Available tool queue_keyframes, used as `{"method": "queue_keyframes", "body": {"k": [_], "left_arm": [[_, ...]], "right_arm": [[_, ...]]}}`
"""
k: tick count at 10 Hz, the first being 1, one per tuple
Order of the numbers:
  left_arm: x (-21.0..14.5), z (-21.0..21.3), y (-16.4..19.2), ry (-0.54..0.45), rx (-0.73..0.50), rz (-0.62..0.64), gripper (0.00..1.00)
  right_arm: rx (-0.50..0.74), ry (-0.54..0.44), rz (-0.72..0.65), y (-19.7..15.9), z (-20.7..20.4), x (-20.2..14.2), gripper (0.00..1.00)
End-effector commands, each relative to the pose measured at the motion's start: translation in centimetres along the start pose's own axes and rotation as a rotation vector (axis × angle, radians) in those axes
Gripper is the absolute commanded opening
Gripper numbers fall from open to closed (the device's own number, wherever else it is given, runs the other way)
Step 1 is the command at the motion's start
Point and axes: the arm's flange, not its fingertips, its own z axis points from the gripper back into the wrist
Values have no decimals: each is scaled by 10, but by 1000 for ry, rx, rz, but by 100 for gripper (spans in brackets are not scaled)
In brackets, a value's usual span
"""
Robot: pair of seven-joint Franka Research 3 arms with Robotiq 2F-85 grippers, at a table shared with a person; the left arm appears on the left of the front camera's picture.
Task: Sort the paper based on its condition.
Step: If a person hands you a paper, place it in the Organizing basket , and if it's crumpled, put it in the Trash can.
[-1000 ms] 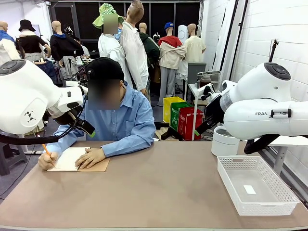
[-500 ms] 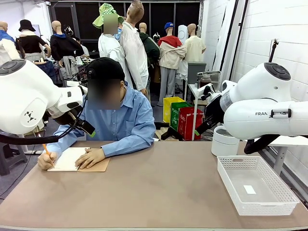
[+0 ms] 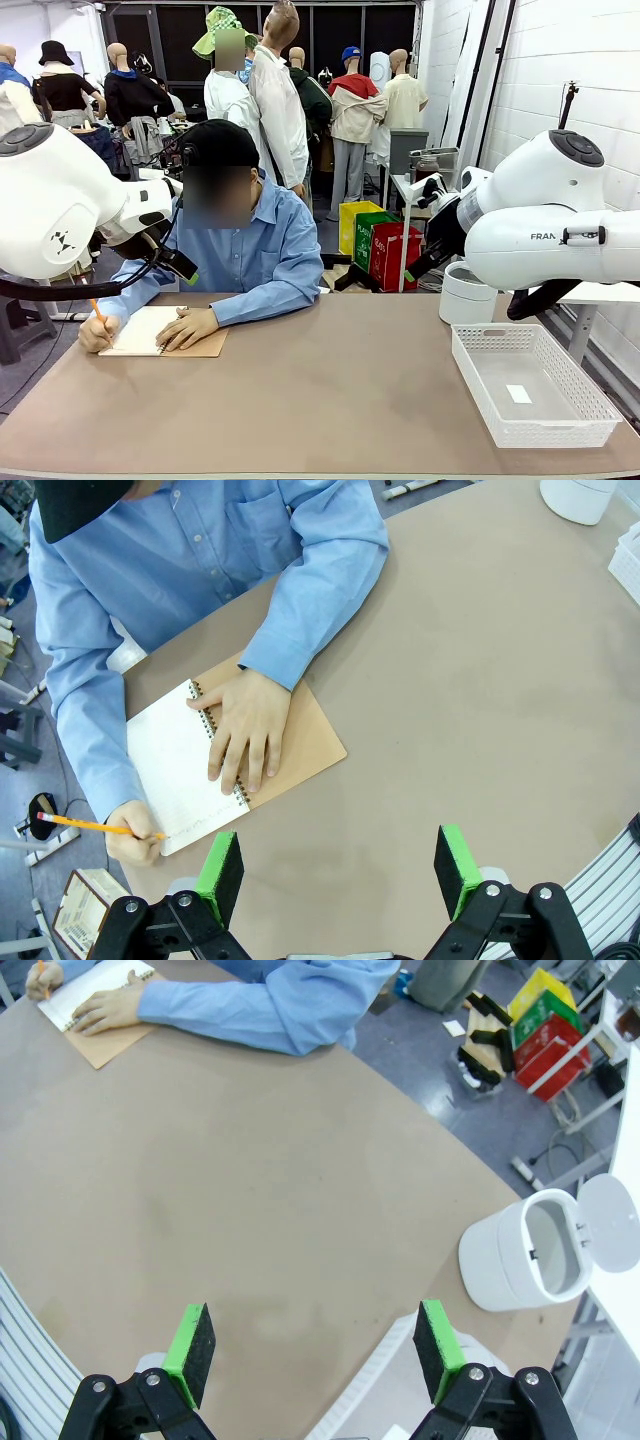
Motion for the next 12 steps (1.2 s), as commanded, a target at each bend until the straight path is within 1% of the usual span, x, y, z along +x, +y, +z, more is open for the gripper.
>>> {"method": "queue_keyframes", "body": {"k": [1, 12], "left_arm": [[-1, -1, 0, 7, 0, 0, 100], [-1, -1, 0, 7, 0, 0, 100]], "right_arm": [[5, -2, -3, -1, 0, 0, 100], [5, -2, -3, -1, 0, 0, 100]]}}
